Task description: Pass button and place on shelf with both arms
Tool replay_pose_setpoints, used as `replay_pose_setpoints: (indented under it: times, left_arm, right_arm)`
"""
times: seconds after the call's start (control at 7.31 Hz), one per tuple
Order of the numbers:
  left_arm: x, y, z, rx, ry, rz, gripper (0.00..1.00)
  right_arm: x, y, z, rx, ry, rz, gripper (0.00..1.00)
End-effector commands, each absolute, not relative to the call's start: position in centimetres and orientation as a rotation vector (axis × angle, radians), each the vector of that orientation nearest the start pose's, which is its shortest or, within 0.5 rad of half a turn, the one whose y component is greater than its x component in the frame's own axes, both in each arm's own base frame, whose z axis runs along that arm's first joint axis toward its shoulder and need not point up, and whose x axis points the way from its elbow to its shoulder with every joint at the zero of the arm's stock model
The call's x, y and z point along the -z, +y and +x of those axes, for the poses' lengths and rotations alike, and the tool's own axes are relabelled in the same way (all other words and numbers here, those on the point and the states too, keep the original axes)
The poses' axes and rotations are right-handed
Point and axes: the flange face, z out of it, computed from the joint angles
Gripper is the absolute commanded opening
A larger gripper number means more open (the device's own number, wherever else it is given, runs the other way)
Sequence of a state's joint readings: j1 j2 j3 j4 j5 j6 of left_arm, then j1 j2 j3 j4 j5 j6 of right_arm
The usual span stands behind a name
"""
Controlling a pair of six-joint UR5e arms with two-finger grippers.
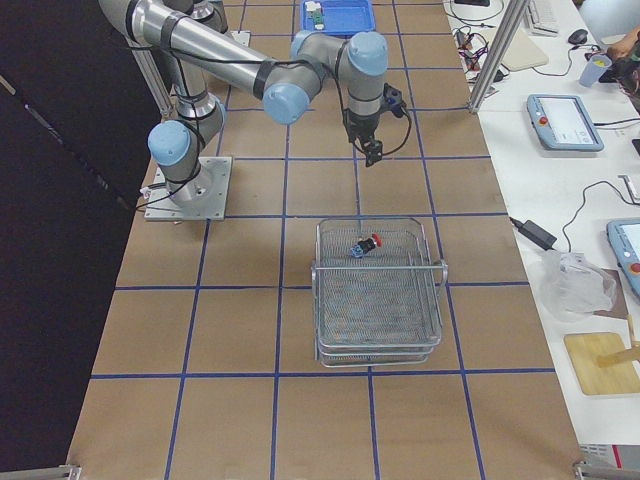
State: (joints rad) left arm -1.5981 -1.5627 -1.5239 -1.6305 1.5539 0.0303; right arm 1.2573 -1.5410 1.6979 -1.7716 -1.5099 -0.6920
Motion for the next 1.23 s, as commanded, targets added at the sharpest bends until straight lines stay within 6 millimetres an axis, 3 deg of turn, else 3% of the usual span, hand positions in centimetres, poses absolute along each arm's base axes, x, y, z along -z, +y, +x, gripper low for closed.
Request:
replay_pose_setpoints:
  times: [0.0, 0.14, 0.41, 0.55, 1.09]
  left_arm:
    - [-51.1, -48.3, -14.8, -0.002, 3.157, 0.090, 1.00]
    - [-51.0, -48.2, -14.8, -0.007, 3.159, 0.092, 1.00]
    - [-51.0, -48.3, -14.8, -0.005, 3.157, 0.090, 1.00]
    - [-51.0, -48.5, -14.8, 0.009, 3.162, 0.068, 1.00]
    - [-50.8, -48.6, -14.7, 0.005, 3.161, 0.068, 1.00]
  right_arm:
    - [-45.8, -50.8, 12.3, 0.140, 3.154, -0.342, 1.00]
    - [-47.2, -50.8, 14.6, 0.142, 3.147, -0.168, 1.00]
    - [-50.9, -51.0, 14.5, 0.037, 3.144, 0.064, 1.00]
    - [-51.6, -50.5, 14.5, -0.006, 3.141, 0.194, 1.00]
    - [-51.2, -50.6, 14.5, -0.022, 3.132, 0.224, 1.00]
